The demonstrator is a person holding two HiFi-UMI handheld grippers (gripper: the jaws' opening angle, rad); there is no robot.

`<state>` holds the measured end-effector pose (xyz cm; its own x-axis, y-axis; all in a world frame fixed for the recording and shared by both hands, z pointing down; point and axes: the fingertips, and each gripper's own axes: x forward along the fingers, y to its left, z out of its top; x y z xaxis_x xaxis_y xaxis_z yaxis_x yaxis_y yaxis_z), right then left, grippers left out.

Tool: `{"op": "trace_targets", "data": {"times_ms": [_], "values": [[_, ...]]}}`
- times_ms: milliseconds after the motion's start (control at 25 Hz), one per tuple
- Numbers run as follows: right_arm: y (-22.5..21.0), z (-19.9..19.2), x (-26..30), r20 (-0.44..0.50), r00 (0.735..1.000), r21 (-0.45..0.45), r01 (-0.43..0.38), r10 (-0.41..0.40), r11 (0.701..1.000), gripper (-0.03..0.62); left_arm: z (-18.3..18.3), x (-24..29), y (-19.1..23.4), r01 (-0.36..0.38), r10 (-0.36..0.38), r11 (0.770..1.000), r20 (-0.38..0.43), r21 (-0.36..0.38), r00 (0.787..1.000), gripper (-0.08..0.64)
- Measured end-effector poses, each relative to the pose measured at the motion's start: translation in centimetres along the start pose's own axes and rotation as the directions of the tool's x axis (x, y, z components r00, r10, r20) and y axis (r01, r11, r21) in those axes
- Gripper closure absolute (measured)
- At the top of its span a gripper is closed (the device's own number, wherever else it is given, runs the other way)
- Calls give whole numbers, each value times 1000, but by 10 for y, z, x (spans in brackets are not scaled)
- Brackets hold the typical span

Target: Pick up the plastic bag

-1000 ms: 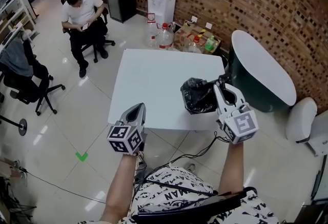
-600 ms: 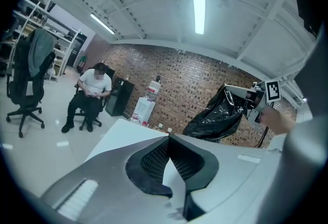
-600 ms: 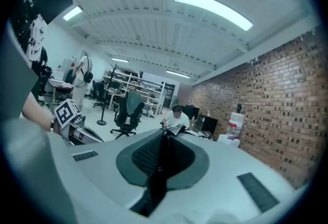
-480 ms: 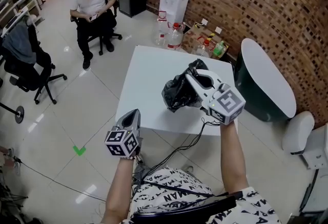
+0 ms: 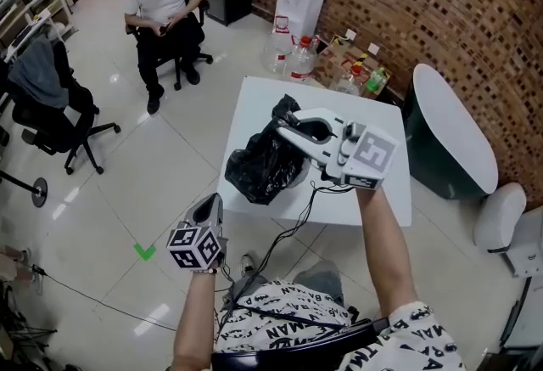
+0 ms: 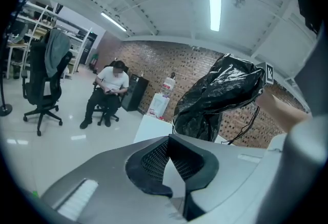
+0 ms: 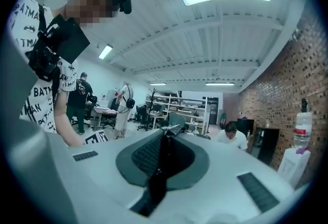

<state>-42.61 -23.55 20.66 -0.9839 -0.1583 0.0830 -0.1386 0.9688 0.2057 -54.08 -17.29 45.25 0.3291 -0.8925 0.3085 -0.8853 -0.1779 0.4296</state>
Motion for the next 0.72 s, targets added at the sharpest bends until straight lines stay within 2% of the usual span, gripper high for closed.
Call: {"op": "trace_targets", "data": {"times_ms": [80, 160, 280, 400, 560, 600, 720], "values": [[3, -9, 1, -50, 998, -3, -25, 25, 1000, 580, -2, 1, 9, -4, 4, 1000, -11, 0, 1000, 558], [4, -40, -10, -151, 988, -10, -25, 23, 1000, 580, -5, 0, 14, -9, 9, 1000, -7, 0, 1000, 558], [-6, -107, -50, -316, 949, 12, 2, 1, 1000, 580, -8, 4, 10, -12, 12, 1000, 9, 4, 1000, 558], [-14, -167, -106, -464, 886, 20, 39, -25, 999, 580, -16, 19, -14, 29, -28, 999, -19, 23, 999, 558], [-34, -235, -167, -635, 754, -54, 172, -167, 984, 580, -42, 55, -52, 107, -100, 992, -88, 74, 991, 558], [-39, -253, -181, -654, 731, -56, 213, -197, 975, 580, -50, 66, -59, 122, -112, 988, -108, 91, 988, 558], [-51, -301, -218, -682, 689, -17, 323, -248, 946, 579, -65, 104, -84, 170, -145, 973, -156, 156, 977, 558]]}}
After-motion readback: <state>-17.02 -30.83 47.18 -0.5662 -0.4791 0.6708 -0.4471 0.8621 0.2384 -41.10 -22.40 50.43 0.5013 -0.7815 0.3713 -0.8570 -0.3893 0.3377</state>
